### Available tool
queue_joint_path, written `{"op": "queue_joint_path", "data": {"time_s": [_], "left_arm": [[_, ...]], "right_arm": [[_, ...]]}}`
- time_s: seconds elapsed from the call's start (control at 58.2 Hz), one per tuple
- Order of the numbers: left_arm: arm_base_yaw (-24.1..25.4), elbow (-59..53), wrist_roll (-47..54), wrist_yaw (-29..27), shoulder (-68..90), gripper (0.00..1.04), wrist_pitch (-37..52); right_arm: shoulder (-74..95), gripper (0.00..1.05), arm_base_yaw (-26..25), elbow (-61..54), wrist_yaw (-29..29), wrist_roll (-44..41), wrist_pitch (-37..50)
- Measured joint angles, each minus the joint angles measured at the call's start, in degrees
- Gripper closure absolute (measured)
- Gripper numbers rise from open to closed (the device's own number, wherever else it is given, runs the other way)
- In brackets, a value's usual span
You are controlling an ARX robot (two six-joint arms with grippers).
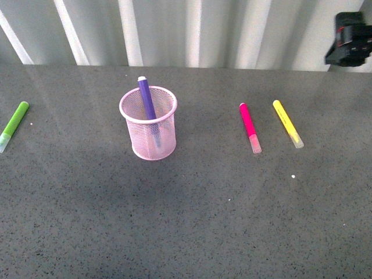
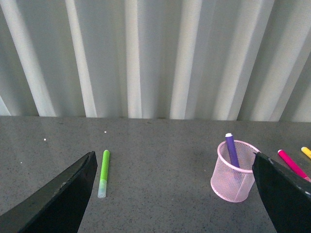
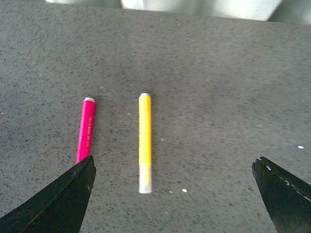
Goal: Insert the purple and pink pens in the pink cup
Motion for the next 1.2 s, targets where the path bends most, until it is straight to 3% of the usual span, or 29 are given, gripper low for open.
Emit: {"op": "queue_joint_path", "data": {"time_s": [0.378, 1.202], "left_arm": [[0.0, 0.0, 0.0, 0.0, 0.0, 0.07, 0.0], [0.0, 0.0, 0.0, 0.02, 0.0, 0.07, 0.0]], "right_arm": [[15.65, 0.07, 4.68, 11.96, 1.55, 2.45, -1.95], [27.8, 0.07, 8.35, 22.1, -0.48, 3.3, -3.39]]}}
